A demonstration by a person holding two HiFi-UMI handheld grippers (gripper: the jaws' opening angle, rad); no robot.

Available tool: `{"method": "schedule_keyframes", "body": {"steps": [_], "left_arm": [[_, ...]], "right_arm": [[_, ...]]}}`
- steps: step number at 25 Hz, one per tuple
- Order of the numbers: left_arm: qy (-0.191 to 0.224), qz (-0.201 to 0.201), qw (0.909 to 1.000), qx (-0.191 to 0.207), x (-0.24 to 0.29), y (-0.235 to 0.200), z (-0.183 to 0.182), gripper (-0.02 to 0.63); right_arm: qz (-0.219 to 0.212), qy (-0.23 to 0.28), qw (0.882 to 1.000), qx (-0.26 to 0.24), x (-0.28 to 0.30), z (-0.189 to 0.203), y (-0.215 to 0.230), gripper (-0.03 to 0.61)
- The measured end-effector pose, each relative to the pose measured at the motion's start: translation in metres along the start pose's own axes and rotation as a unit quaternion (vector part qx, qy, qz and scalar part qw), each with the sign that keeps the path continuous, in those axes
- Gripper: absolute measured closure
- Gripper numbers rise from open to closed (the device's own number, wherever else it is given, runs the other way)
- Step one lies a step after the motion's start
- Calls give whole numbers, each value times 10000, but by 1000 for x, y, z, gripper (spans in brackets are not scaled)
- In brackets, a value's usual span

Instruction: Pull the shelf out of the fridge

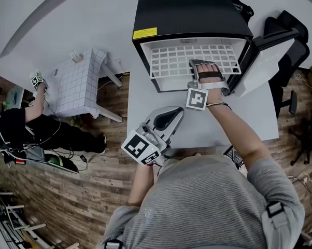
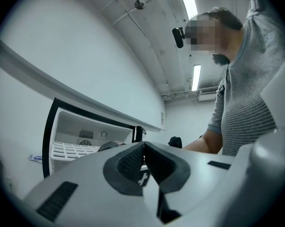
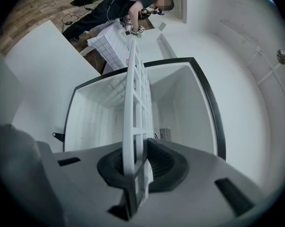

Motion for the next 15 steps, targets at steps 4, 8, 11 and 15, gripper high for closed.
{"method": "schedule_keyframes", "body": {"steps": [4, 8, 11, 15], "left_arm": [[-35, -83, 10000, -15, -4, -3, 4, 602], [-128, -94, 9999, -41, -4, -2, 11, 602], [-157, -94, 9998, -85, -5, 0, 15, 602], [-161, -83, 9998, -101, -6, 1, 15, 603]], "right_arm": [[55, -110, 9997, -218, -8, 6, -4, 543], [34, -94, 9998, -185, -14, 6, -7, 543], [45, -84, 9998, -147, -16, 5, -6, 543], [85, -217, 9994, -273, -14, 10, -8, 543]]}}
Point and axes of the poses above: the fingertips, and each gripper's own axes: x forward along the fingers, y to its right, z out of its underside, the point moved 1 cm from there along -x, backward along the fingers, and after that the axes turned 4 degrees about -y, right-handed, at the moved point
